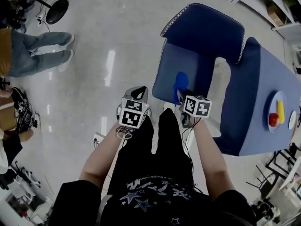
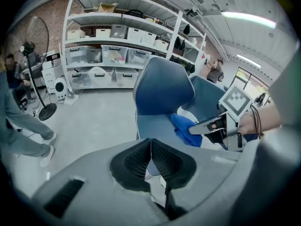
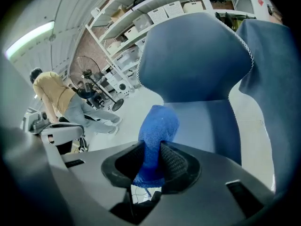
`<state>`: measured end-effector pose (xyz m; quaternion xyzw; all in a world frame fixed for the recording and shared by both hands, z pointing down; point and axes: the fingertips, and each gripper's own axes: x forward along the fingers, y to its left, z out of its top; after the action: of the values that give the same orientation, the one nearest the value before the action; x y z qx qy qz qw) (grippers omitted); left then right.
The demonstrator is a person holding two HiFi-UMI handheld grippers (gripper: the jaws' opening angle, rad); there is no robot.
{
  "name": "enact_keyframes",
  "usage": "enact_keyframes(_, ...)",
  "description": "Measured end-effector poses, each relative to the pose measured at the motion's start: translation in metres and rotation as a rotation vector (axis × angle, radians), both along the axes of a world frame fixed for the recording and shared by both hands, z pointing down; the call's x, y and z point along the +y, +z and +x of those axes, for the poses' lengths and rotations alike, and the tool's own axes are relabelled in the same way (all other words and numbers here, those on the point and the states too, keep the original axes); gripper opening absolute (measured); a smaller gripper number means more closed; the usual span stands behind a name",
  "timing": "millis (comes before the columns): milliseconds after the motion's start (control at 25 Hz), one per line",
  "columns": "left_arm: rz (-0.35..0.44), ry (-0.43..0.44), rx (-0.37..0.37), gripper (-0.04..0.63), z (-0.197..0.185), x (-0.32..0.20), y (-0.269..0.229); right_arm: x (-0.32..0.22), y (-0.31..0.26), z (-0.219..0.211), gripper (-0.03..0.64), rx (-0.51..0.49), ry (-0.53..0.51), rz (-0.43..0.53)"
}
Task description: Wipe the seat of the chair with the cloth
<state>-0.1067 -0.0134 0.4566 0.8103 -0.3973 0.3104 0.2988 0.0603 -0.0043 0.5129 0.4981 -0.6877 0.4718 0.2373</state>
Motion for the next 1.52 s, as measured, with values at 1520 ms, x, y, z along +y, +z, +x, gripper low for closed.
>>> enact_keyframes(1520,-0.053,-0.021,-0.094,0.021,0.012,-0.072,0.135,-0.182,0.182,0.018,0.101,-0.003,0.012,-0.02)
